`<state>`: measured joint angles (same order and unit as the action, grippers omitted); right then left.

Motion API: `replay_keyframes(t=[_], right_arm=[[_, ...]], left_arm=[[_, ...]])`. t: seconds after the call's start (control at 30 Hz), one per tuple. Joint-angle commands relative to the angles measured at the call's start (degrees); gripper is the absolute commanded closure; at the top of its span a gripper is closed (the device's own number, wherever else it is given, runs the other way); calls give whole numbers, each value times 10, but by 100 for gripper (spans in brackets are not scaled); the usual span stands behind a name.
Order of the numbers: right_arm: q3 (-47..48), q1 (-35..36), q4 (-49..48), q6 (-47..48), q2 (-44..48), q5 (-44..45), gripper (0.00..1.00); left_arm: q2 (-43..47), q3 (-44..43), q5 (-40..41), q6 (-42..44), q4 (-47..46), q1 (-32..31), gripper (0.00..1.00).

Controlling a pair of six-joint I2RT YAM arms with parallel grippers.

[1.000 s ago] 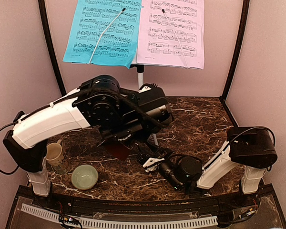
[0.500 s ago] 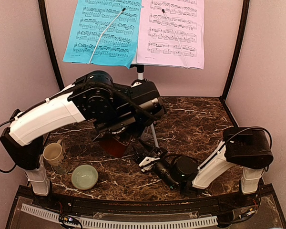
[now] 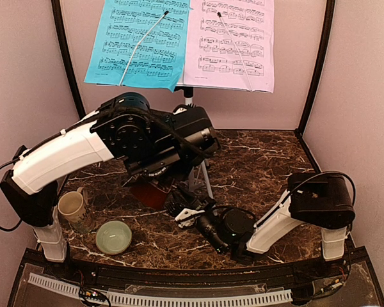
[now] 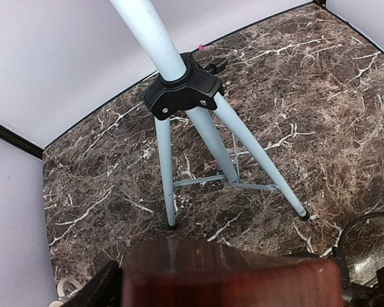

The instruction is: Set up the instrument practice props

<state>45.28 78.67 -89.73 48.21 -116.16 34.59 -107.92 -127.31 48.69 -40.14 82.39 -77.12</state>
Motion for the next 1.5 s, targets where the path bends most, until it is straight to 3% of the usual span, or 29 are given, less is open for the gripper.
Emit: replay_keyframes(t=[0.0,0.47,0.7,0.73,0.83,0.9,1.03,1.47], right_arm=[[14,-4,-131,8,-2,15,80],[-4,-5,-131,7,33,10,100],[-18,-6,-131,1,36,2,100],[-21,-6,-131,-1,36,0,99],[-35,-6,-131,-10,38,-6,78],[-51,-6,-130,-21,44,-10,71],[-68,-8,-106,-62,67,-24,67],[-25,-4,-79,-78,55,-28,70]], left_arm=[[37,-2,33,-27,14,0,99],[39,5,31,-29,14,0,100],[42,8,33,-29,12,1,99],[42,8,34,-29,12,1,100],[45,7,34,-28,11,3,100],[49,10,34,-26,6,4,100],[59,19,40,-22,-5,5,100],[60,19,34,-11,-26,6,100]])
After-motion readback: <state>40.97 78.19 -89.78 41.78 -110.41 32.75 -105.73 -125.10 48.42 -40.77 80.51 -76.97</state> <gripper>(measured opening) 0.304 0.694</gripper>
